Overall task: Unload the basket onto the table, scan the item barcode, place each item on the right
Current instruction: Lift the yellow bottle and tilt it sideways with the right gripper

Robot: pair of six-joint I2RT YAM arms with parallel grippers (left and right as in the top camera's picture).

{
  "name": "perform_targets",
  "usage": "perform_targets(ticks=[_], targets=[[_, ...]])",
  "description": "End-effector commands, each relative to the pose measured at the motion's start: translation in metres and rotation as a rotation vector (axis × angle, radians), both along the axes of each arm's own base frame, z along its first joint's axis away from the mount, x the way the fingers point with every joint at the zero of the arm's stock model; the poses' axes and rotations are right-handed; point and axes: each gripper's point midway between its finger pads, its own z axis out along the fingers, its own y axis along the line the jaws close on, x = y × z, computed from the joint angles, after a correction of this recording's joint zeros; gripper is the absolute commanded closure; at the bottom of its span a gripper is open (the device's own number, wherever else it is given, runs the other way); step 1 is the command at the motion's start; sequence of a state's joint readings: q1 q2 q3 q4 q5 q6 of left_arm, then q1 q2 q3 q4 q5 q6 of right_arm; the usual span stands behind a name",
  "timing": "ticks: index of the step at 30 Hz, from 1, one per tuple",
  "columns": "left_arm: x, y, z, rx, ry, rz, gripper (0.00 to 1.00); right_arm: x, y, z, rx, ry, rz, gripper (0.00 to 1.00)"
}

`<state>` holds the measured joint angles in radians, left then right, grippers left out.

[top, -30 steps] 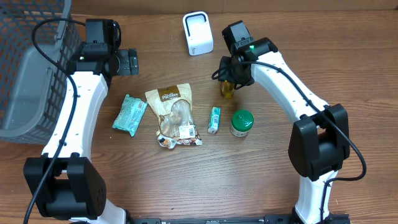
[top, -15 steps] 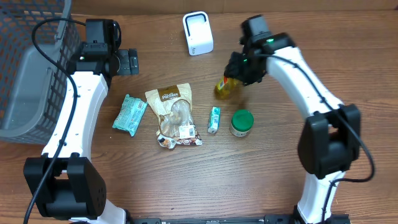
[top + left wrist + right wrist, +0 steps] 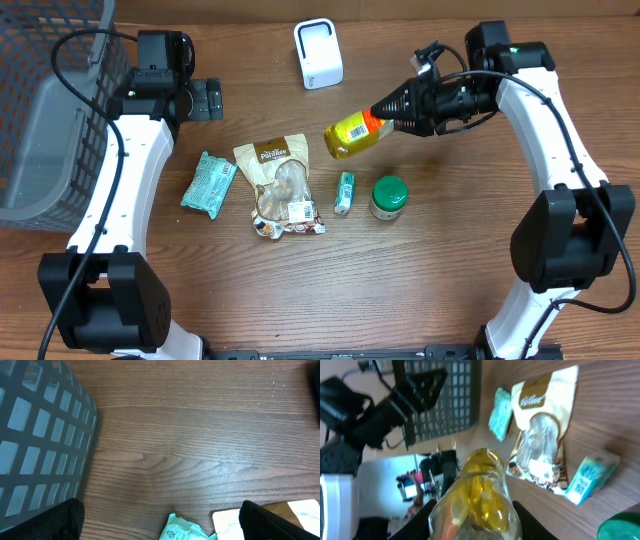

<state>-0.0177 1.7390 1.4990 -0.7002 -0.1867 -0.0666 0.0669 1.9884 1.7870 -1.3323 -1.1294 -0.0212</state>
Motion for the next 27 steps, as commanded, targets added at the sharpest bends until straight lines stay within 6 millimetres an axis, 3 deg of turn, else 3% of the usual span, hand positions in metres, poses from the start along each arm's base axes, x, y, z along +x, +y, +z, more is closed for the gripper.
perform_targets(ticks=[1,14,27], targets=[[0.003,-0.001,0.016,0.015,-0.035,-0.019,0.00,-0.014,0.010,0.033,0.082,-0.167,0.088,0.63],[0.003,-0.001,0.016,0.015,-0.035,-0.019,0.00,-0.033,0.027,0.032,0.087,-0.171,0.166,0.64],[0.003,-0.001,0.016,0.015,-0.035,-0.019,0.00,-0.050,0.055,0.028,0.095,-0.175,0.249,0.64]])
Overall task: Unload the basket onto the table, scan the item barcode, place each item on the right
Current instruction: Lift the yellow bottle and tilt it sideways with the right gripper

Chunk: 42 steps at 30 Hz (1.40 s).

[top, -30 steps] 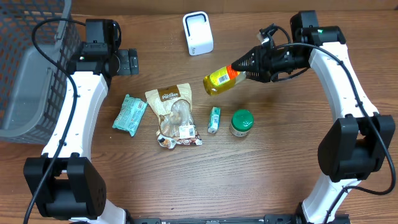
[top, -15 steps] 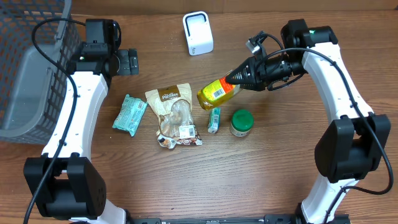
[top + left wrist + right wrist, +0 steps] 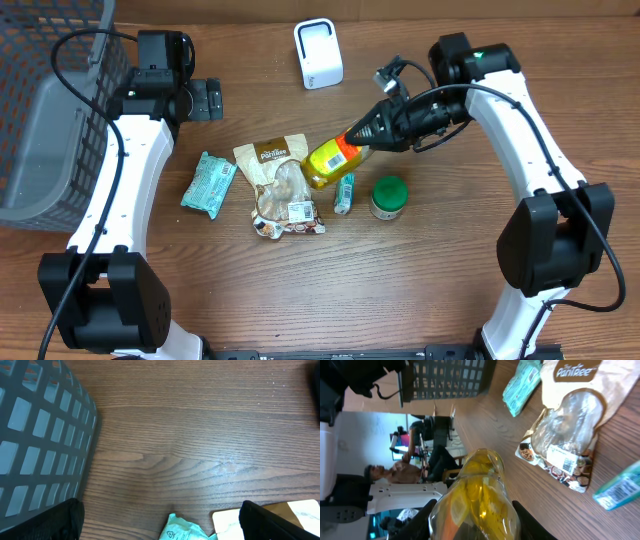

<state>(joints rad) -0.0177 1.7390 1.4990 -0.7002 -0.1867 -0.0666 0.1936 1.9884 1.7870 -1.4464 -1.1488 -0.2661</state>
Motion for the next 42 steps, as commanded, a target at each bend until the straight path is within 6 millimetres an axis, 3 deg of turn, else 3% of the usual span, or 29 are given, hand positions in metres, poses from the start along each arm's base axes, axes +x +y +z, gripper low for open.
perform_targets(ticks=[1,8,42], targets=[[0.003,-0.001,0.016,0.015,-0.035,-0.019,0.00,-0.008,0.012,0.025,0.072,-0.066,0.031,0.64],[0.003,-0.001,0.016,0.015,-0.035,-0.019,0.00,-0.012,0.022,0.026,0.078,-0.089,0.061,0.64],[0.003,-0.001,0.016,0.015,-0.035,-0.019,0.00,-0.011,0.025,0.026,0.084,-0.114,0.069,0.64]])
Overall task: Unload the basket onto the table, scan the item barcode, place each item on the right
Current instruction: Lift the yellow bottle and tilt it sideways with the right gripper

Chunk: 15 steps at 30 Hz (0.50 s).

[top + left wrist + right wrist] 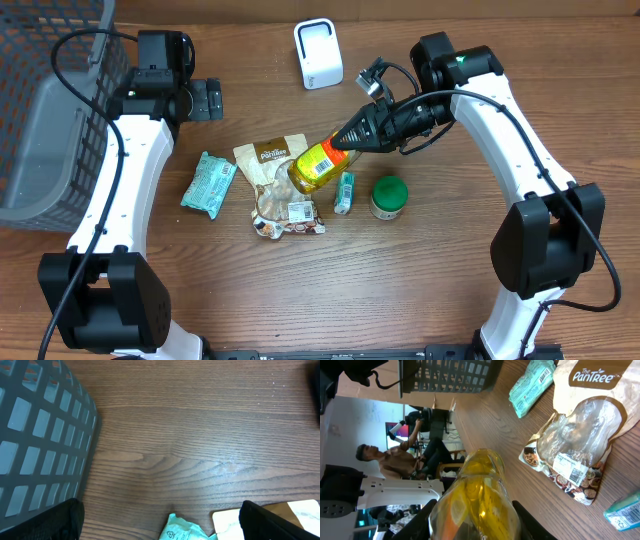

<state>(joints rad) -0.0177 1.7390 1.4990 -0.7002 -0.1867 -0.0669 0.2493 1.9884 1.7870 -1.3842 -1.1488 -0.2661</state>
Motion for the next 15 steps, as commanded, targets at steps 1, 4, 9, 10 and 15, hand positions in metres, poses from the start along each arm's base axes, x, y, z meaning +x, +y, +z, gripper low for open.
perform_targets(ticks=[1,4,9,10,15], targets=[[0.003,-0.001,0.016,0.015,-0.035,-0.019,0.00,-0.006,0.006,0.026,0.072,-0.054,0.018,0.64],[0.003,-0.001,0.016,0.015,-0.035,-0.019,0.00,-0.008,0.009,0.026,0.074,-0.062,0.028,0.64],[0.003,-0.001,0.016,0.015,-0.035,-0.019,0.00,-0.009,0.013,0.026,0.077,-0.071,0.038,0.64],[0.003,-0.001,0.016,0.015,-0.035,-0.019,0.00,-0.010,0.014,0.026,0.077,-0.070,0.040,0.64],[0.003,-0.001,0.016,0.015,-0.035,-0.019,0.00,-0.011,0.016,0.026,0.078,-0.071,0.047,0.64]])
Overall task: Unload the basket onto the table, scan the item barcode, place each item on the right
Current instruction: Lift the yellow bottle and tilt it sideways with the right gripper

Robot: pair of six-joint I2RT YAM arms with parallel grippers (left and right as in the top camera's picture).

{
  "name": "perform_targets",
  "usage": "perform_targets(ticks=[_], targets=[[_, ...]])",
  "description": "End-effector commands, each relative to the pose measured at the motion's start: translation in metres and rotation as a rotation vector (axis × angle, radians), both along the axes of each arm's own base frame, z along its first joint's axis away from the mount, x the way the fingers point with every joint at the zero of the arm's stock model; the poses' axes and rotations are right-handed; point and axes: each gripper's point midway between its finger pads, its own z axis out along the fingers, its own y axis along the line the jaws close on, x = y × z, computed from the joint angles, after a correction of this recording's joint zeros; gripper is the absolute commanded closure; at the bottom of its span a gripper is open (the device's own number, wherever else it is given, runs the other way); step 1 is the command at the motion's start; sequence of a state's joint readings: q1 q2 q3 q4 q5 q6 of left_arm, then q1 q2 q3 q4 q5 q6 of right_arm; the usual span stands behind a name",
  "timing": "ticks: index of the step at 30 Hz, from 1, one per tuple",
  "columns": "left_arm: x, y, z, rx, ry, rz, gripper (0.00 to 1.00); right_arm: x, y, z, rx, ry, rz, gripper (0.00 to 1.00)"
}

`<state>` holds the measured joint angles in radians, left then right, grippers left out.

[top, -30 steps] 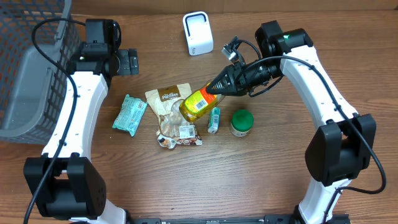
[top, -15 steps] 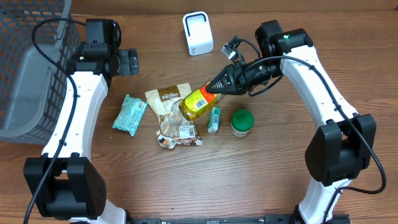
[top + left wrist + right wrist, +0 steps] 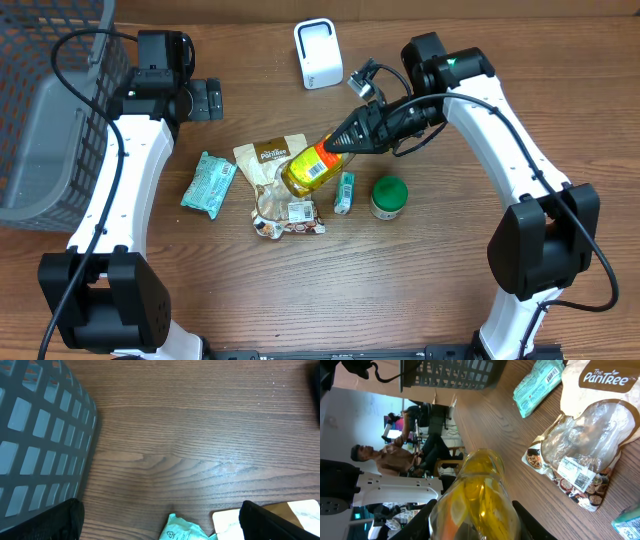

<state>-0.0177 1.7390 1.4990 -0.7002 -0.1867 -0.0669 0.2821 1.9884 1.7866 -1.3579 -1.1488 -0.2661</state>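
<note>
My right gripper [image 3: 348,140] is shut on the neck end of a yellow jar with an orange band [image 3: 310,166], held tilted above the brown snack pouch [image 3: 278,185]; a white barcode label shows on its side. In the right wrist view the jar [image 3: 476,497] fills the lower middle between my fingers. The white scanner [image 3: 318,53] stands at the back centre. My left gripper [image 3: 207,99] rests open at the back left, its dark fingertips [image 3: 50,520] at the lower corners of the left wrist view, nothing between them.
A teal packet [image 3: 208,183], a small teal box [image 3: 344,192] and a green-lidded jar [image 3: 388,197] lie mid-table. A grey mesh basket [image 3: 45,110] sits at the left edge.
My right gripper has carried the yellow jar a little further left and down, over the brown pouch. The left arm has not moved.
My right gripper first held the yellow jar right of centre, below the scanner. It then stood lower and leftward beside the teal box, later at the pouch's right edge, and now over the pouch. The left arm stayed still throughout.
</note>
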Motion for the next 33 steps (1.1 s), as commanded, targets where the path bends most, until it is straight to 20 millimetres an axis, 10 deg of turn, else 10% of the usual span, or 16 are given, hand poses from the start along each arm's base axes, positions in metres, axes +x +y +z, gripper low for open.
perform_targets(ticks=[1,27,33], targets=[[0.003,-0.001,0.016,0.015,-0.035,-0.019,0.00,-0.007,0.004,0.026,0.071,-0.045,0.015,0.64],[0.003,-0.001,0.016,0.015,-0.035,-0.019,0.00,0.007,-0.008,-0.019,-0.243,-0.033,-0.075,0.72],[0.003,-0.001,0.016,0.015,-0.035,-0.019,0.00,0.025,-0.020,-0.036,-0.381,-0.017,-0.190,0.90]])
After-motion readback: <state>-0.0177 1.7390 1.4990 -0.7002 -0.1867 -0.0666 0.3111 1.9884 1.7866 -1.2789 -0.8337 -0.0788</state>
